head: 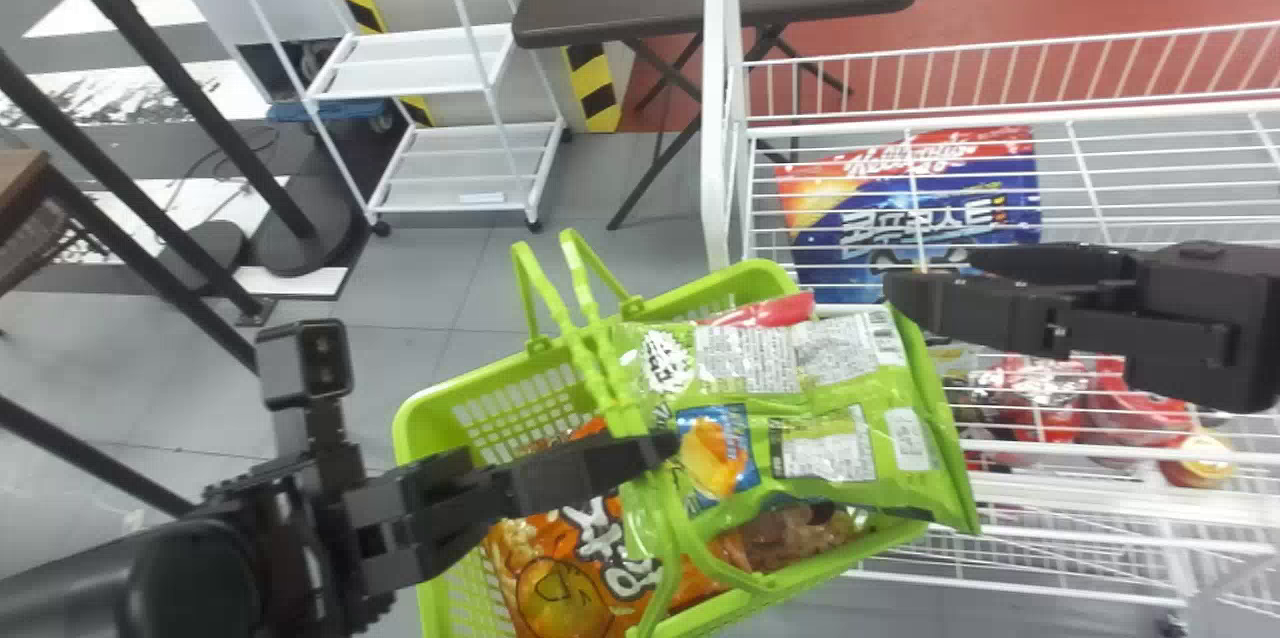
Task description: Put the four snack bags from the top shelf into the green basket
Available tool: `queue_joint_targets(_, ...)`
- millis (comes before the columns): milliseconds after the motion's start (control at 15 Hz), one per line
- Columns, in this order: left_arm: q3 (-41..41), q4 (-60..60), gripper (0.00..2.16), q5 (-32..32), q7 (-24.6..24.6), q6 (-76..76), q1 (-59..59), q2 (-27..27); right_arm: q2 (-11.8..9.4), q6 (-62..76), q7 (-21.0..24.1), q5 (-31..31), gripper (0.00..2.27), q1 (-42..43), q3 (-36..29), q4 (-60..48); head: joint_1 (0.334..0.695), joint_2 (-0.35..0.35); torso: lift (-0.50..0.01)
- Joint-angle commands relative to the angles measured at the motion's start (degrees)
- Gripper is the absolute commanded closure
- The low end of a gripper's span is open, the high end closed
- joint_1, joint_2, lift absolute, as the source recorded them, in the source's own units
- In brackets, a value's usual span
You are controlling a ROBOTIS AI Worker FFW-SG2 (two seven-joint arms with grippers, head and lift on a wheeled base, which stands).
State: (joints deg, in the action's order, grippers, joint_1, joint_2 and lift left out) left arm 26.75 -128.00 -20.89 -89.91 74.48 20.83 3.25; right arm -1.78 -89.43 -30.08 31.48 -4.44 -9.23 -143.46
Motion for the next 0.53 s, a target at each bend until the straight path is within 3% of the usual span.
queue_joint_targets(0,0.3,0.3,2.15,-0.4,-0.7,-0.2,0.0,0.0,0.0,-0.6,-0.2,-0.2,0.1,-3.8,-3.8,-0.1,0.695,0.177,-0.003)
queue_joint_targets(200,0.6,0.4,2.15,-0.6,-0.7,-0.2,0.1,0.0,0.1,0.2,-0.2,-11.7,0.11,-13.1,-1.8,3.2,0.695,0.121,-0.003)
queue_joint_targets(467,0.6,0.6,2.15,-0.5,-0.7,-0.2,0.3,0.0,0.1,44.3,0.3,-18.7,0.12,-16.5,-1.8,13.7,0.695,0.024,-0.003)
